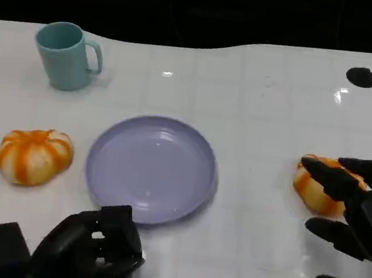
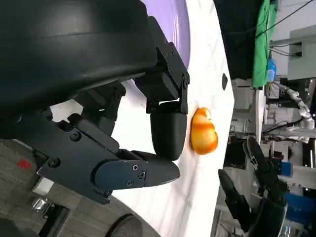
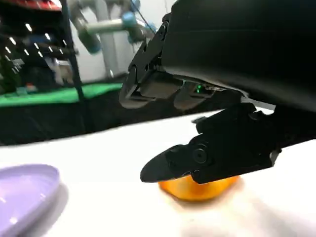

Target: Grasp the bread from the table and place it into the plate.

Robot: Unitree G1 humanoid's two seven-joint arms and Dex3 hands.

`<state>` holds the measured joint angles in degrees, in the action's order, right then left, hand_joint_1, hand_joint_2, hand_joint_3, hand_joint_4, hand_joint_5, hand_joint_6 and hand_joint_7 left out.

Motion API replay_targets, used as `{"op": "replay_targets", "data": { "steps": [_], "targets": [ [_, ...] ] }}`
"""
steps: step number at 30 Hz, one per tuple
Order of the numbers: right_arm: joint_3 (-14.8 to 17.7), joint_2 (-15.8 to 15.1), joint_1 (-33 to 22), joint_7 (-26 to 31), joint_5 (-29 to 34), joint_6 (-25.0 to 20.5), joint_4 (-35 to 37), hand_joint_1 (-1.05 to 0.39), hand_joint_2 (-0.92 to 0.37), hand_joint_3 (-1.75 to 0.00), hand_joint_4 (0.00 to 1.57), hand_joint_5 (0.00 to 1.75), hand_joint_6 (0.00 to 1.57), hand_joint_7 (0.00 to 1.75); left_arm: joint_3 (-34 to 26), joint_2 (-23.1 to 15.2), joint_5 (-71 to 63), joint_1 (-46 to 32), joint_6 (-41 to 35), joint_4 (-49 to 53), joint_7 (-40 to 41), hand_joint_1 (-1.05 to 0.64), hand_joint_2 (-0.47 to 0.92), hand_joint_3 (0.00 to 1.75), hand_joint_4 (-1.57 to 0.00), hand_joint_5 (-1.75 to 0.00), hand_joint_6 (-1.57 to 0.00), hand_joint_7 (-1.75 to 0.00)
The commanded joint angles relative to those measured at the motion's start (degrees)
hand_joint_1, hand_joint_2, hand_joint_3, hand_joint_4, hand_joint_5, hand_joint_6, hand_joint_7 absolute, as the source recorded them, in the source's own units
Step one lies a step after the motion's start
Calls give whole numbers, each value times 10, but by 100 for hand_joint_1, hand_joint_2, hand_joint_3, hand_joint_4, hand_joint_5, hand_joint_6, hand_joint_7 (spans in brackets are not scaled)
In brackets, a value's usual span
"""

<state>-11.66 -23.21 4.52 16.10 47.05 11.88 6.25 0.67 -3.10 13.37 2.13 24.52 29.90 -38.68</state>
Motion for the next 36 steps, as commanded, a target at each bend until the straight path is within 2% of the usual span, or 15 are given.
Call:
{"op": "replay_targets", "data": {
  "steps": [1,7,13,23,36],
  "targets": [
    [-2,-21,20,-59,14,-47,-16,-60,-92,-1,0,25,21,0,-4,-8,-1,-4,-3,-2,4,-51,66,62,-80,-175,-78,-137],
    [-17,-36,54,-129,35,-91,-16,-61,-91,-1,0,17,19,2,-2,-7,-7,-5,8,-1,6,-51,67,62,-80,-175,-77,-138],
    [-36,-31,91,-150,38,-111,22,-57,-87,0,2,21,23,2,1,-8,-11,-10,6,-10,10,-53,67,62,-79,-175,-77,-138],
    [-72,-11,154,-142,28,-109,117,-50,-83,0,11,25,30,3,-1,-5,-5,-12,8,-10,7,-53,66,64,-79,-175,-77,-138],
    [-118,19,217,-119,31,-129,260,-47,-86,-1,19,17,33,1,1,-8,-9,-16,20,-12,7,-53,66,67,-78,-175,-77,-138]
  ]
}}
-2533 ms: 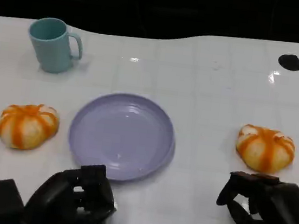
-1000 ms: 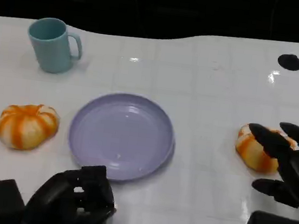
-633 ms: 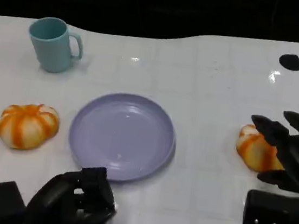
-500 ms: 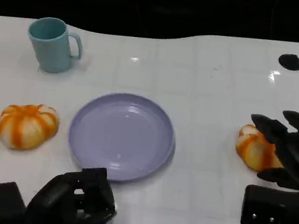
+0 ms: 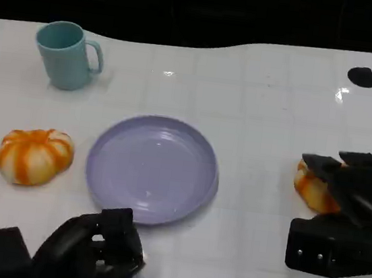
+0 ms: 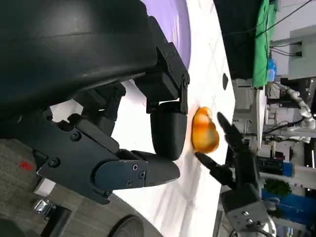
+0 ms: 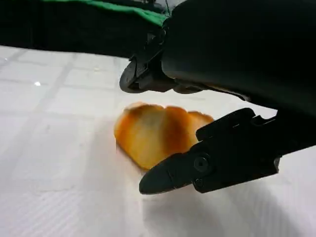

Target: Grasp the bread from the table and place it into the plate.

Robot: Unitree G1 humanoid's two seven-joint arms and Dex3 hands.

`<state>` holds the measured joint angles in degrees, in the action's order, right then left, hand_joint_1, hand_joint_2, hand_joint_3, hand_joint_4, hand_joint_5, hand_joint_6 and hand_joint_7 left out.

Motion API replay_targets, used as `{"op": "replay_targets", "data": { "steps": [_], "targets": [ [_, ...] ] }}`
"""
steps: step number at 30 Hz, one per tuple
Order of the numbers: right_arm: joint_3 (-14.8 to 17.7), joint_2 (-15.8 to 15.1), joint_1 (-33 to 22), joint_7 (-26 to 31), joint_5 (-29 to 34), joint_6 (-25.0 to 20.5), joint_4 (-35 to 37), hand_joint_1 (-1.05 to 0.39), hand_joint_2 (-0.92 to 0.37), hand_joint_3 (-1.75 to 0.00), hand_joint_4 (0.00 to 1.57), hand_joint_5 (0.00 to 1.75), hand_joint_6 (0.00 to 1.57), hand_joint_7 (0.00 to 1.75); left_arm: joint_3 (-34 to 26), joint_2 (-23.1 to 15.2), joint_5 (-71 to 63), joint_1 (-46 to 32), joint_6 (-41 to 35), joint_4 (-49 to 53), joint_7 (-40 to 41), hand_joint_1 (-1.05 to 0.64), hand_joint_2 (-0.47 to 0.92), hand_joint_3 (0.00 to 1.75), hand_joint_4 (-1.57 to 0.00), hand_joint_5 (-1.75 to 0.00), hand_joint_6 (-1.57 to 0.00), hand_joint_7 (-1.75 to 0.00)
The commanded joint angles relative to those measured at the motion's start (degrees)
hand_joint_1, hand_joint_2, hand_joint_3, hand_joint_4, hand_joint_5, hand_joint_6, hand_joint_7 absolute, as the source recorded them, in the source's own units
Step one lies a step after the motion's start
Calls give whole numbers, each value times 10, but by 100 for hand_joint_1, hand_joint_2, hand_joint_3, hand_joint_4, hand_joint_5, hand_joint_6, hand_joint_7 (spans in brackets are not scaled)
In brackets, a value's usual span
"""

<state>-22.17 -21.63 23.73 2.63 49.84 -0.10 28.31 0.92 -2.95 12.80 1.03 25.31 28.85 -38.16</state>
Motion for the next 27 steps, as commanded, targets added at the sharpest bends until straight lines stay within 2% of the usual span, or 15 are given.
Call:
{"op": "replay_targets", "data": {
  "steps": [1,4,9,10,11,12,14,16,18,19,20,21,23,25,27],
  "targets": [
    [-16,6,31,24,2,-9,55,-45,-86,-1,25,17,36,2,-2,-9,-4,-5,11,-2,3,-53,66,67,-78,-175,-77,-138],
    [-19,15,47,51,-8,-2,100,-37,-88,0,50,13,51,4,-2,-8,3,-7,2,-6,0,-52,65,67,-79,-175,-77,-139],
    [0,25,58,121,-54,47,162,-22,-91,-1,89,19,85,10,-1,-7,7,-8,-1,-8,-2,-50,64,68,-79,-175,-77,-139],
    [2,25,60,138,-61,61,173,-19,-91,-1,98,31,93,10,-1,-7,7,-9,-2,-8,-2,-50,64,68,-79,-175,-77,-138],
    [1,24,63,154,-64,76,186,-17,-91,-1,91,86,105,10,-1,-8,5,-9,-1,-9,-1,-50,64,68,-79,-175,-77,-138],
    [-2,21,66,171,-64,92,198,-16,-92,-3,89,111,113,11,0,-9,4,-9,0,-9,-1,-50,64,69,-79,-175,-77,-138],
    [-9,17,71,194,-62,114,215,-15,-92,-11,90,151,126,17,0,-10,4,-9,-1,-10,-1,-50,64,69,-79,-175,-77,-138],
    [-15,14,73,227,-57,139,229,-14,-90,-14,88,170,129,22,0,-10,4,-9,1,-10,-1,-50,64,69,-79,-175,-77,-138],
    [-15,16,74,251,-60,157,237,-14,-89,-16,88,173,130,23,0,-9,4,-9,4,-9,0,-50,64,69,-79,-175,-77,-138],
    [-13,18,74,265,-63,166,241,-14,-87,-19,89,174,123,48,0,-9,5,-9,3,-9,-1,-50,64,70,-79,-175,-77,-138],
    [-12,20,74,275,-66,174,245,-14,-83,-30,90,174,104,93,0,-8,6,-9,3,-9,-1,-50,64,70,-79,-175,-77,-138],
    [-11,21,74,282,-67,180,248,-15,-80,-37,90,174,96,112,0,-8,7,-9,0,-10,-1,-50,63,70,-79,-175,-77,-138],
    [-11,21,74,299,-67,190,248,-15,-75,-49,90,175,87,132,1,-7,6,-9,-3,-12,1,-50,63,70,-80,-175,-77,-137],
    [-13,21,73,319,-63,198,245,-12,-61,-72,89,175,83,146,2,-7,4,-10,-2,-13,4,-51,63,70,-80,-175,-78,-137],
    [-12,20,71,336,-64,212,235,-8,-54,-83,90,175,83,152,2,-6,4,-11,-5,-16,5,-51,63,70,-80,-175,-78,-137]
  ]
}}
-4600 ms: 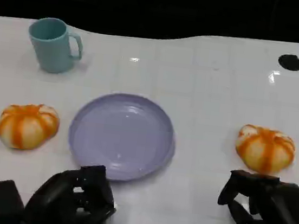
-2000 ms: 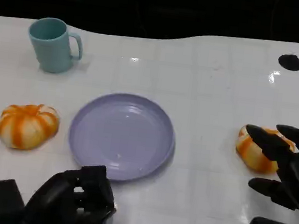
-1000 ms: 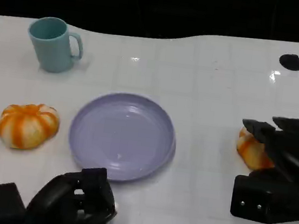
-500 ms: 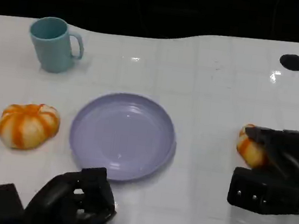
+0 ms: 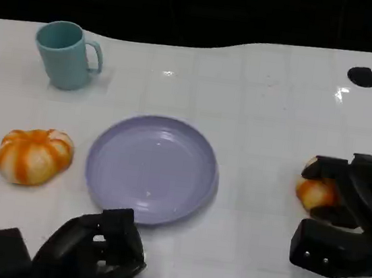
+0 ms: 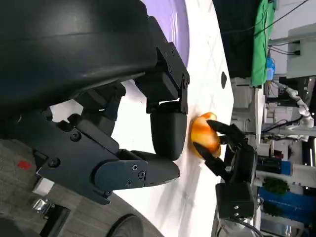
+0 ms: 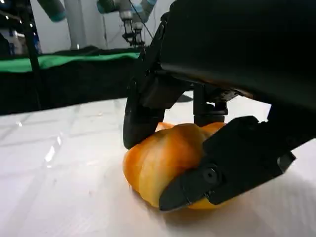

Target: Grasp the bread from the table and place it into the plate.

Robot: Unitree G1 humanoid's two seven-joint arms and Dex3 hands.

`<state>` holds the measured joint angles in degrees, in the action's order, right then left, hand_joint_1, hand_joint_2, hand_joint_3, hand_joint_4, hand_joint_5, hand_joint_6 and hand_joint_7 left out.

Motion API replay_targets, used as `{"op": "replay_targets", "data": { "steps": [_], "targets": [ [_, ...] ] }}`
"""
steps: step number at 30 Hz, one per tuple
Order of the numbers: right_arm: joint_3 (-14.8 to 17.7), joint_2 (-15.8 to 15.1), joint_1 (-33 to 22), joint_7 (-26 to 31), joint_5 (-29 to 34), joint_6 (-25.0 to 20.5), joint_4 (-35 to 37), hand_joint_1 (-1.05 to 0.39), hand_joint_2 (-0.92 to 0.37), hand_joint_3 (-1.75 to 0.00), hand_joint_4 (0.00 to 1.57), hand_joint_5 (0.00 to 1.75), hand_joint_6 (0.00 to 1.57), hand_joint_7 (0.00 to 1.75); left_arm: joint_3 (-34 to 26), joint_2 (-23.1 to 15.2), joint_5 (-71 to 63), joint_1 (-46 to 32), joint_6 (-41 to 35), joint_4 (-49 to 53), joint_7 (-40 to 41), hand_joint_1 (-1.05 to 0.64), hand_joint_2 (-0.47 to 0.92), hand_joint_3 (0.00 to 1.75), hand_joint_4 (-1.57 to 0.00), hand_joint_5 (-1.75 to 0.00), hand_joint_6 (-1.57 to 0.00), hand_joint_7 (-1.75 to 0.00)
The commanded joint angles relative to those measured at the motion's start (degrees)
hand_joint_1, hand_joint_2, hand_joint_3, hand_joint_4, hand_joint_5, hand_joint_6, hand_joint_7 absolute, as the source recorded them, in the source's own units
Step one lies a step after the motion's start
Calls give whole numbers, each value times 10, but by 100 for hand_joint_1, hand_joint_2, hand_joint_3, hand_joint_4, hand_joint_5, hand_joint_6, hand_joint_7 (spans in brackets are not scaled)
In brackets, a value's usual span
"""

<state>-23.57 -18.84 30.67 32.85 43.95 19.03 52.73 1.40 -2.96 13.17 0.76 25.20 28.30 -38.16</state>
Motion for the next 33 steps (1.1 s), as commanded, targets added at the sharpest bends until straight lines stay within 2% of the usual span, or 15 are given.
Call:
{"op": "replay_targets", "data": {
  "steps": [1,6,11,17,21,25,31,33],
  "targets": [
    [2,-8,0,37,-5,25,-16,-7,-51,-89,91,175,83,155,-2,-6,1,-9,-6,-12,6,-52,63,70,-81,-175,-78,-137],
    [4,-11,-15,32,-6,33,-69,-12,-48,-100,92,175,84,147,-1,-5,0,-15,-21,-23,11,-52,63,70,-82,-175,-79,-138],
    [13,-5,-43,10,-17,36,-149,-8,-34,-121,95,175,81,159,0,-7,-7,-16,-1,-19,9,-53,64,69,-80,-175,-78,-138],
    [13,16,-57,-12,-29,48,-204,-5,-30,-131,97,175,85,151,-1,-9,0,-16,-8,-20,3,-52,64,68,-79,-175,-77,-139],
    [8,43,-48,-24,-41,71,-206,-5,-24,-143,99,175,84,157,0,-11,2,-18,-21,-27,5,-51,63,68,-80,-175,-78,-139],
    [0,72,-33,-31,-40,83,-199,-9,-23,-146,100,175,82,163,-2,-10,5,-17,-15,-21,1,-48,62,70,-79,-175,-77,-138],
    [-16,119,16,-12,-31,120,-138,-6,-17,-151,102,175,86,156,-1,-13,1,-14,-4,-14,0,-50,62,71,-80,-175,-77,-138],
    [-22,136,32,-5,-29,122,-114,-9,-17,-152,102,175,87,158,-2,-12,6,-13,-7,-13,-3,-50,61,72,-80,-175,-78,-138]
  ]
}}
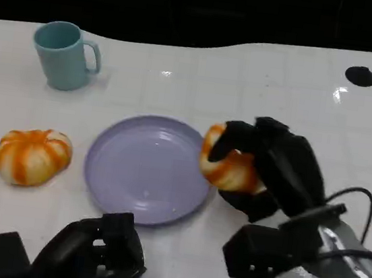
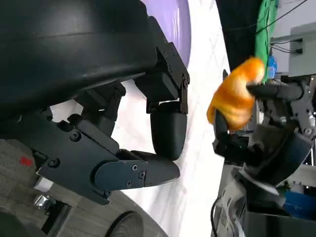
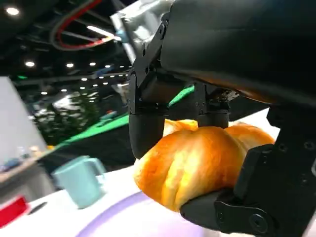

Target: Grasp the bread from the table and place it into the plate.

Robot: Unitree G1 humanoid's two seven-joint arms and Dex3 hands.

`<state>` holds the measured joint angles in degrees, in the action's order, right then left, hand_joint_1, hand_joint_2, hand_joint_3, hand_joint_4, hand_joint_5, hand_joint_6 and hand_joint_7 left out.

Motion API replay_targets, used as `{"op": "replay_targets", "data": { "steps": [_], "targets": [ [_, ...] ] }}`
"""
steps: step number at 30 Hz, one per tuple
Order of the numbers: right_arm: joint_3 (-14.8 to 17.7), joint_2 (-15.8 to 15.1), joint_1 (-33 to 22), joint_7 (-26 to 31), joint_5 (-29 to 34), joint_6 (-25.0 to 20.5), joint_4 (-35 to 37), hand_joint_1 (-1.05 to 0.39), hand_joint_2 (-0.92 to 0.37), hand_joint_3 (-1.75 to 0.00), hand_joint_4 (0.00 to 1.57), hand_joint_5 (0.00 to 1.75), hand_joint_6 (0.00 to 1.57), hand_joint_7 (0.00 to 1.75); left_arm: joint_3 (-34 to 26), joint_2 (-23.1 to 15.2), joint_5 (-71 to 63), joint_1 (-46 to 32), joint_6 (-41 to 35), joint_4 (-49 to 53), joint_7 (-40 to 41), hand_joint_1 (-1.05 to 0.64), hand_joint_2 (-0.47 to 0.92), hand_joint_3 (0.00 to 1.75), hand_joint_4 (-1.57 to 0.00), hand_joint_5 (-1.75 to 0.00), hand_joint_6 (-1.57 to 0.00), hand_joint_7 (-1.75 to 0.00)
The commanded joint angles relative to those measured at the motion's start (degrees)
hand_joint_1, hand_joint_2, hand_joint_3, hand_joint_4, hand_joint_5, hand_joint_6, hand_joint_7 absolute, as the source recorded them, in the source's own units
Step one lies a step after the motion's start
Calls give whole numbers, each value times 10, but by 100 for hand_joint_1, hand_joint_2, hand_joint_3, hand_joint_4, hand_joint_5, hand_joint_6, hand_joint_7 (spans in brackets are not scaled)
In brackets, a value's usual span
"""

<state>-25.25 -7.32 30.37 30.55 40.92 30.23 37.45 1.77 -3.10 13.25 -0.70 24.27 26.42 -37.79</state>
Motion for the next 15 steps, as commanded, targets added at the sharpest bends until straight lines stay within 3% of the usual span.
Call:
{"op": "replay_targets", "data": {
  "steps": [1,5,11,14,15],
  "targets": [
    [-8,30,43,21,1,15,53,-9,-18,-153,102,175,87,159,-6,-10,6,2,2,7,-7,-50,61,72,-80,-175,-78,-138],
    [-17,59,72,45,5,29,105,-9,-18,-153,103,175,81,172,-5,-10,4,3,4,7,-7,-52,61,72,-80,-175,-78,-137],
    [-32,97,109,56,14,12,162,-10,-20,-151,102,175,78,175,-6,-10,9,1,-2,5,-8,-52,60,72,-80,-175,-78,-138],
    [-35,110,121,57,15,6,182,-10,-23,-145,97,175,78,169,-6,-9,10,0,-1,5,-10,-53,61,71,-81,-175,-77,-137],
    [-36,112,123,59,15,5,186,-10,-25,-141,93,175,80,158,-6,-10,10,0,-2,5,-10,-53,61,71,-81,-175,-77,-137]
  ]
}}
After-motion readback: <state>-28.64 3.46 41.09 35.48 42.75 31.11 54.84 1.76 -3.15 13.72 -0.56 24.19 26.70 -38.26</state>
